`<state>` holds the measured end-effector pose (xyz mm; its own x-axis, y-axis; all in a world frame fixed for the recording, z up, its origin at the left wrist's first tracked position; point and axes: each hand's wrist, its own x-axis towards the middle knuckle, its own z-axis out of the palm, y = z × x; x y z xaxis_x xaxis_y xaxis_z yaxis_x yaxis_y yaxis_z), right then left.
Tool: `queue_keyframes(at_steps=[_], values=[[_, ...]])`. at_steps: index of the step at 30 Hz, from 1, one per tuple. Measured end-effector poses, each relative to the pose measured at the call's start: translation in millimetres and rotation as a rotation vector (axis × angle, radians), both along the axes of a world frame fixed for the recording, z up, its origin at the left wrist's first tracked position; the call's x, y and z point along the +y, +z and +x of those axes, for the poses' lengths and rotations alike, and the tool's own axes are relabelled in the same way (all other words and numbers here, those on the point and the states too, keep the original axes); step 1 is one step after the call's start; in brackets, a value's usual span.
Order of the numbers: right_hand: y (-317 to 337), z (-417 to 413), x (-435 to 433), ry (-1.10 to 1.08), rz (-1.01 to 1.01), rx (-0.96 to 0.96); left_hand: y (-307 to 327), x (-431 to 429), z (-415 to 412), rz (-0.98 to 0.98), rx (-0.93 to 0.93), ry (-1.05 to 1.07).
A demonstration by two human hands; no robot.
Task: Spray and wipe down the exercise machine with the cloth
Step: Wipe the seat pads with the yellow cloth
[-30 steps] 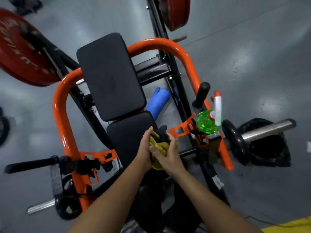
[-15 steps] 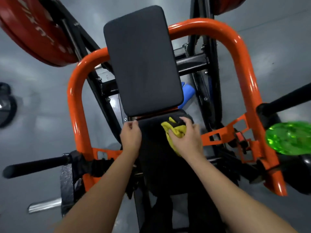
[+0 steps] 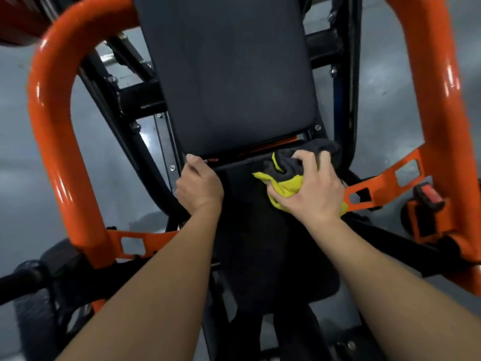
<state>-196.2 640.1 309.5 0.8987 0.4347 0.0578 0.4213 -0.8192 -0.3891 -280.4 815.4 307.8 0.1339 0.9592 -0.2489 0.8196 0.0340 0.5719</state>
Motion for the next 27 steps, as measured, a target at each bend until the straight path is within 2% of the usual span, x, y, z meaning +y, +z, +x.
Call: queue_keyframes(at_steps=[5, 9, 12, 14, 17, 18, 21, 27], values=[[10.2, -58.8, 30.2, -0.479, 0.244, 0.256, -4.8, -0.2, -0.7, 0.036, -0.057, 0.001], [23.3, -59.7, 22.5, -0.354, 0.176, 0.357, 1.0, -1.2, 0.5, 0.017, -0.062, -0.006], [37.0, -30.9, -1.3, -0.092, -0.129, 0.292, -0.1, -2.2, -0.9, 0.017, -0.067, -0.015], [40.2, -11.0, -10.4, -0.157, -0.077, 0.199, -5.3, -0.7, -1.9, 0.034, -0.077, -0.016], [33.9, 14.3, 3.2, -0.445, 0.187, 0.154, -7.9, 0.0, -1.2, 0.053, -0.067, -0.015], [31.3, 14.3, 14.2, -0.463, 0.175, 0.117, -6.3, -0.5, -0.7, 0.059, -0.059, -0.017], [28.4, -9.2, 43.9, -0.354, 0.068, 0.021, -5.5, -0.3, 0.4, 0.063, -0.055, -0.015], [16.0, -59.2, 33.9, 0.289, 0.004, -0.019, 0.9, 0.0, 1.0, 0.032, -0.042, -0.001]])
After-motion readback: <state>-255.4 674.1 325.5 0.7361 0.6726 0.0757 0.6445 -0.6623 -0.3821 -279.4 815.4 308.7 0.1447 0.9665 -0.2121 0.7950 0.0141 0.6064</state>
